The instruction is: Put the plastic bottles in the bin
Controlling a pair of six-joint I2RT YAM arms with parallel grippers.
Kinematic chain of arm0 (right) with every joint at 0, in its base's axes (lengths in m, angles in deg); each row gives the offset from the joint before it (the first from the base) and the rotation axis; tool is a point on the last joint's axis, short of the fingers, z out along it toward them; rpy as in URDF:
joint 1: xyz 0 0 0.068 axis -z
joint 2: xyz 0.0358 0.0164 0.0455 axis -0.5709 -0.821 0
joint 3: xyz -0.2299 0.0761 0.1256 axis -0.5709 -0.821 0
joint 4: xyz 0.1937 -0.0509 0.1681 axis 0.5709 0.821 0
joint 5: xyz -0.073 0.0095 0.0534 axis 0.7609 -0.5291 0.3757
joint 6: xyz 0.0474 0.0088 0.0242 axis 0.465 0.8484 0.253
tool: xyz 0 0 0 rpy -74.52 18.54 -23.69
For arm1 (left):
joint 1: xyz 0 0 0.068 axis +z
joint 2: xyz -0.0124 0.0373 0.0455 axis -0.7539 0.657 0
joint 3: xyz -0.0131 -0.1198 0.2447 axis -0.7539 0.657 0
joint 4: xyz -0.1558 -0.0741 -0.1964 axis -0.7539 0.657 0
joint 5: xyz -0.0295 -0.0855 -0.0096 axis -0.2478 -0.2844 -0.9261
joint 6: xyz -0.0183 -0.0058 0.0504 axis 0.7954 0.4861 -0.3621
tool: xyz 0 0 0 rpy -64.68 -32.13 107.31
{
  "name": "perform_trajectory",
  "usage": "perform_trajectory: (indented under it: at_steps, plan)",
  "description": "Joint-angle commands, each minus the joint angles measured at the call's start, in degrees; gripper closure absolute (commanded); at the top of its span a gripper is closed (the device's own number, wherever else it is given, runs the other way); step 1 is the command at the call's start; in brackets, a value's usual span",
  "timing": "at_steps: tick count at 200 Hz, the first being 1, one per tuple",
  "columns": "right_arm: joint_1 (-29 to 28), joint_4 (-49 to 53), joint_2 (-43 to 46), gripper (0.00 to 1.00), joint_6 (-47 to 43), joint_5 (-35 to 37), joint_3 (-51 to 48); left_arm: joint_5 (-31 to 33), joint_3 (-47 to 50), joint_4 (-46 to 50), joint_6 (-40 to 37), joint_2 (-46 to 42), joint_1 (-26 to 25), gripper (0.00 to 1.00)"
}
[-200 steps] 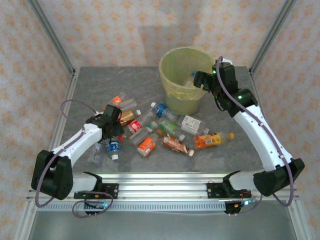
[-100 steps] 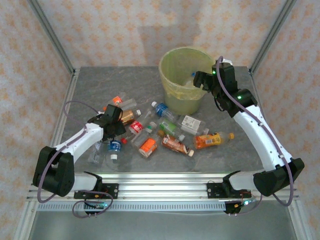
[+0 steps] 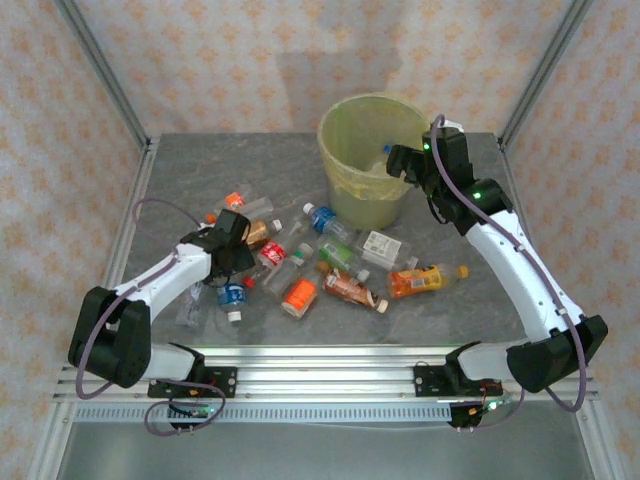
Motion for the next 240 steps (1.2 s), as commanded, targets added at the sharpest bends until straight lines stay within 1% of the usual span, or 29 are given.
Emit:
perform_trajectory:
  at_steps: [1,60,142,167,188,214,240]
  plan:
    - [-0.48,-0.85,0.45,0.01,0.78,1.98,-0.71,3.87,-1.61,3.0,1.61,0.8,-1.35,0.18]
    - [-0.44,-0.74,0.57,0.01,0.69,2.17,-0.81,6.83,-1.68,4.52,3.16,0.87,-1.98,0.18]
    - [-0.45,-1.4,0.71,0.01,0.58,2.17,-1.83,6.23,-1.0,2.14,3.6,2.58,-2.03,0.18]
    - [-0.46,-1.56,0.7,0.01,0.64,2.08,-2.11,6.01,-1.12,1.47,3.78,3.23,-2.03,0.25]
    - [-0.47,-1.62,0.71,0.01,0.52,2.17,-2.15,6.44,-1.32,1.54,3.84,3.5,-2.03,0.34]
    - [-0.44,-1.71,0.85,0.01,0.46,2.25,-2.27,7.02,-1.88,2.55,3.87,2.68,-2.03,0.38]
    - [-0.44,-1.79,1.04,0.01,0.33,2.12,-2.27,7.61,-3.25,4.92,3.55,0.37,-2.17,0.45]
